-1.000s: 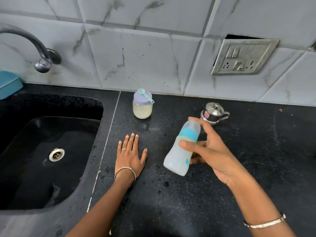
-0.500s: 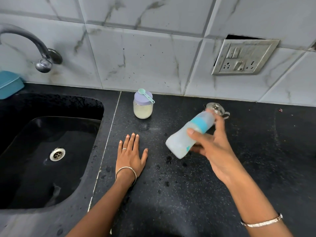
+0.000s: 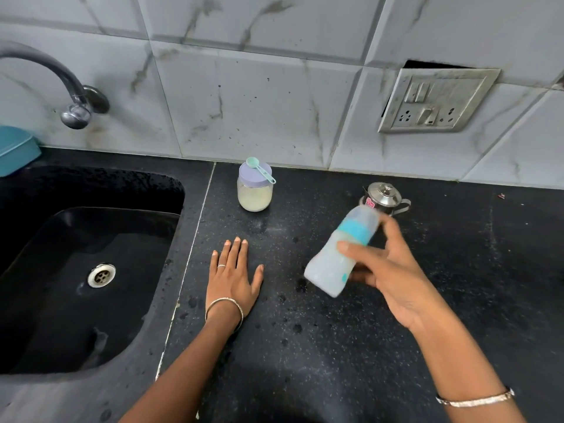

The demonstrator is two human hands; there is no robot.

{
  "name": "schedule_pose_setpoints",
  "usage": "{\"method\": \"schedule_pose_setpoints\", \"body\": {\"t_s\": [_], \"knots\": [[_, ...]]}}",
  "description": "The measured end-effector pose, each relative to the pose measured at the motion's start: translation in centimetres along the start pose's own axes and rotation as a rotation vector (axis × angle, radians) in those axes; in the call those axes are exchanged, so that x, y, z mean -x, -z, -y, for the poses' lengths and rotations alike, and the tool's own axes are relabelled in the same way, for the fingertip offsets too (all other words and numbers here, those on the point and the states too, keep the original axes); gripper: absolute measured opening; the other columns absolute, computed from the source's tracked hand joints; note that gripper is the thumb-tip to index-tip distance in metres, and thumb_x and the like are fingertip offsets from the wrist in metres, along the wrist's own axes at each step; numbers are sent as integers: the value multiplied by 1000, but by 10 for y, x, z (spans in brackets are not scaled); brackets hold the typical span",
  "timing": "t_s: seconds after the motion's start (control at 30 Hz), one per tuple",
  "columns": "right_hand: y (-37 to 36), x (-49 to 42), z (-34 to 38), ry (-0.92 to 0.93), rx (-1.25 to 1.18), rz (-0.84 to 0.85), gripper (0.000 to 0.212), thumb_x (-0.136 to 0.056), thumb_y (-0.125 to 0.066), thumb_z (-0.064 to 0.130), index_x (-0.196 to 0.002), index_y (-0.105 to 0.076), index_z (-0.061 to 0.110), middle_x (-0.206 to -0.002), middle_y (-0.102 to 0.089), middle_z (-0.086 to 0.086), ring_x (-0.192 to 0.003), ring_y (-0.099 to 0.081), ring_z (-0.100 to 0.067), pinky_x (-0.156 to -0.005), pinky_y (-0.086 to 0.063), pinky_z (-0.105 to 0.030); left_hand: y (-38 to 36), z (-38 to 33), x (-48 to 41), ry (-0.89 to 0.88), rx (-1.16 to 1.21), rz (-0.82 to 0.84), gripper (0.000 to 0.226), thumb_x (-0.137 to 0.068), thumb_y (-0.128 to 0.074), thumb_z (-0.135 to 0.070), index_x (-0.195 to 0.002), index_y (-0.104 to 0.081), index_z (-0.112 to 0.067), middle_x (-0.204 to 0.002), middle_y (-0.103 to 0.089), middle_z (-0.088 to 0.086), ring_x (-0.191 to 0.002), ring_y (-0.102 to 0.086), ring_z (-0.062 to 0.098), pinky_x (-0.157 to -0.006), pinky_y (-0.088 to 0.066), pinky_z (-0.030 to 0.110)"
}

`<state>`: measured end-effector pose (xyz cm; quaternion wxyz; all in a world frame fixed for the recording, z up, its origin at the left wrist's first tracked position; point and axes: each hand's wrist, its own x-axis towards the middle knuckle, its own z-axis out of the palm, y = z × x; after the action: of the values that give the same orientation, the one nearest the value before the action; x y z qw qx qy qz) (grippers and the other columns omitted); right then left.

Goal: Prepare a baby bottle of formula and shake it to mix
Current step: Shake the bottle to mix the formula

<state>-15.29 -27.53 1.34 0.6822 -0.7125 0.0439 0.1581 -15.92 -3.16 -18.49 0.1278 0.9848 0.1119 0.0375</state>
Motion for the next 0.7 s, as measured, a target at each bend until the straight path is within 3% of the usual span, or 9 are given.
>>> {"method": "schedule_pose_setpoints", "body": {"t_s": [0.1,0.2,0.27,0.33,0.4,0.47,0.57,0.7], "knots": [[3,-2,-3,23,-84,-34,77,-77,-83,16,-140,-44,39,-113,-73,-8,-91,-78,-13,-69,-62,-29,-1,0,0,4,4,-6,80,-95,-8,-62,-160,-21,-17,-167,-20,1,-156,-12,20,-127,-4,43],[3,5,-1,-61,65,160,91,-60,-89,23,-138,-48,45,-106,-78,-16,-97,-77,-24,-75,-64,-38,0,1,1,3,10,-5,81,-94,-7,-62,-159,-22,-16,-167,-21,2,-156,-12,21,-127,-4,43],[6,2,-2,-62,45,108,92,-54,-90,25,-137,-52,38,-104,-79,-16,-98,-76,-27,-81,-62,-42,-1,1,0,3,12,-1,82,-94,-7,-62,-160,-20,-16,-168,-19,1,-156,-10,20,-127,-3,42],[7,-2,-3,-49,-56,6,77,-57,-87,25,-129,-61,24,-105,-81,-10,-99,-76,-22,-92,-58,-44,0,0,0,2,10,-7,81,-94,-7,-62,-160,-20,-16,-168,-19,1,-156,-11,20,-127,-3,42],[4,-3,-4,-59,-123,-30,57,-61,-83,23,-116,-69,17,-107,-81,-6,-96,-77,-15,-88,-60,-37,0,0,0,4,7,-10,81,-94,-7,-62,-160,-21,-16,-167,-20,1,-156,-11,20,-127,-3,42],[0,-1,-6,-72,-179,-25,49,-63,-82,23,-110,-71,16,-101,-82,-2,-97,-77,-13,-80,-59,-29,0,1,1,4,8,-12,81,-94,-7,-62,-160,-21,-16,-167,-20,1,-156,-12,20,-127,-3,42],[-6,2,-13,-74,-289,-55,34,-69,-78,27,-101,-72,17,-88,-80,2,-92,-75,-14,-90,-56,-34,0,0,1,4,8,-8,81,-94,-7,-62,-160,-21,-16,-167,-20,1,-156,-12,20,-127,-3,41],[-18,7,-19,-135,-333,-53,46,-72,-76,38,-109,-68,12,-94,-78,-9,-97,-75,-28,-95,-56,-47,0,0,0,2,4,-4,82,-93,-6,-62,-160,-19,-17,-168,-17,1,-156,-10,20,-127,-1,41]]}}
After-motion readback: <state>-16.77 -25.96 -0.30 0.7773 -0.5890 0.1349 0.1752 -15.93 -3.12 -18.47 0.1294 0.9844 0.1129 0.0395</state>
